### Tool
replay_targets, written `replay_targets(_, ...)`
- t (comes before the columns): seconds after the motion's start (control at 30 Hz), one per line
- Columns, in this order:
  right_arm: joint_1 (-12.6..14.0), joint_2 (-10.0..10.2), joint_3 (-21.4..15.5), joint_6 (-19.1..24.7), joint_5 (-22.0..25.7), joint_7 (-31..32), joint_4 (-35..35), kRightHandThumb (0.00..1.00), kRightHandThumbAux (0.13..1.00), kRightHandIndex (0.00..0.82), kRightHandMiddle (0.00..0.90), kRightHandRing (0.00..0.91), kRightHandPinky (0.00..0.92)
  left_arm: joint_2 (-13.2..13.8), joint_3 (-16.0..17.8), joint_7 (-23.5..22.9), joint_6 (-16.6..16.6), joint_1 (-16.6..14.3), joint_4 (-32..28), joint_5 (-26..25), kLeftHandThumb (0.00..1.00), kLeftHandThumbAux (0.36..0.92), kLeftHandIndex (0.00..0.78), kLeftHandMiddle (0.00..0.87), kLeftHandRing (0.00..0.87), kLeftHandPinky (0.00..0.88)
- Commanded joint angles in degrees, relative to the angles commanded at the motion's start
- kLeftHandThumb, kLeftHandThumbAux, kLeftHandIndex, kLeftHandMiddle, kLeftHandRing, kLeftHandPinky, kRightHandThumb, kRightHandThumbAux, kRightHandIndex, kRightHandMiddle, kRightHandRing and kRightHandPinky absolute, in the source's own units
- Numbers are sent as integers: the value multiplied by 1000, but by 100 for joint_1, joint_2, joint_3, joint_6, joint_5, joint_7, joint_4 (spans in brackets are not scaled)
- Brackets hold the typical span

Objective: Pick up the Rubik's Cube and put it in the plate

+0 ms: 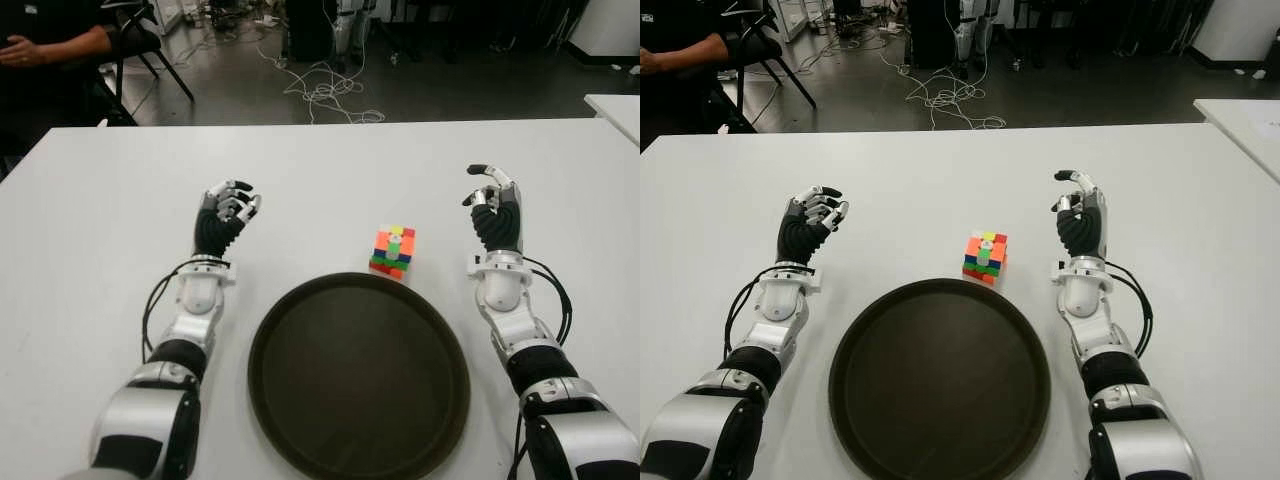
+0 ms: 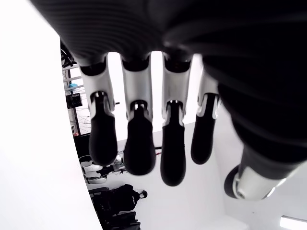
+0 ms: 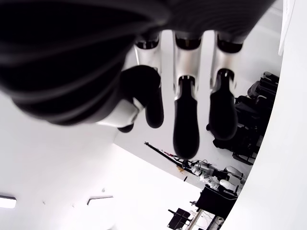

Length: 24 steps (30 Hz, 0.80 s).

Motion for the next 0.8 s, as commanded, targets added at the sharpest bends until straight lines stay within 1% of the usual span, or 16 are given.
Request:
replay_targets(0.03,0,17,-16,47,50,57,-17,932,675,344,465,528,491,1,7,-77,23,-6,0,-30,742,693,395,393,433,402)
replay_targets(0.07,0,29,-28,79,85,97,-29,909,680,350,463,487,457,1,14,-130,39,-9,0,-51,658,668,349,358,393,369)
replay_targets(0.1,0,44,-49,91,144,159,-31,876,687,359,459,426,408,-1,30,-209,64,-12,0,-87,531,633,282,308,336,322)
replay_targets(0.13,1,54,-63,100,186,204,-36,802,704,372,377,357,337,-3,43,-268,82,-14,-1,-113,418,618,227,257,277,267)
replay_targets(0.2,10,48,-73,82,234,268,-37,738,720,384,305,297,276,-8,61,-354,113,-17,-7,-154,319,605,178,214,226,220)
replay_targets(0.23,12,40,-71,67,245,290,-29,629,726,333,278,267,235,-9,65,-386,127,-20,-8,-172,285,604,163,197,205,196)
replay_targets(0.27,0,7,-56,8,237,319,22,451,740,258,240,223,174,-12,75,-442,157,-30,4,-202,235,603,139,173,174,161)
replay_targets(0.3,-10,-16,-44,-33,230,340,59,298,765,203,200,174,121,-13,82,-482,178,-37,12,-224,179,608,114,144,135,124)
replay_targets(0.33,-16,-54,-25,-76,206,361,88,242,774,183,186,157,102,-18,85,-515,192,-38,16,-241,158,610,106,133,121,111)
replay_targets(0.37,-16,-80,-13,-106,189,377,103,155,792,149,160,127,75,-22,86,-536,200,-36,14,-253,121,618,88,114,95,88)
replay_targets(0.4,-18,-121,12,-136,145,390,115,99,803,127,144,108,57,-25,86,-559,208,-41,35,-262,96,623,77,101,79,73)
replay_targets(0.43,-18,-151,28,-159,115,400,121,63,814,103,124,89,46,-27,86,-575,214,-43,48,-268,72,634,69,93,64,60)
replay_targets(0.57,-48,-255,82,-220,1,400,161,16,836,61,89,59,36,-33,73,-638,216,-36,66,-259,20,652,55,80,40,39)
replay_targets(0.67,-75,-356,85,-215,-55,425,80,5,851,46,74,49,36,-24,40,-707,238,-34,71,-228,6,649,47,74,30,25)
replay_targets(0.8,-107,-484,83,-106,-135,452,-137,0,845,42,74,52,28,-3,-6,-775,300,-34,69,-184,1,624,47,69,21,13)
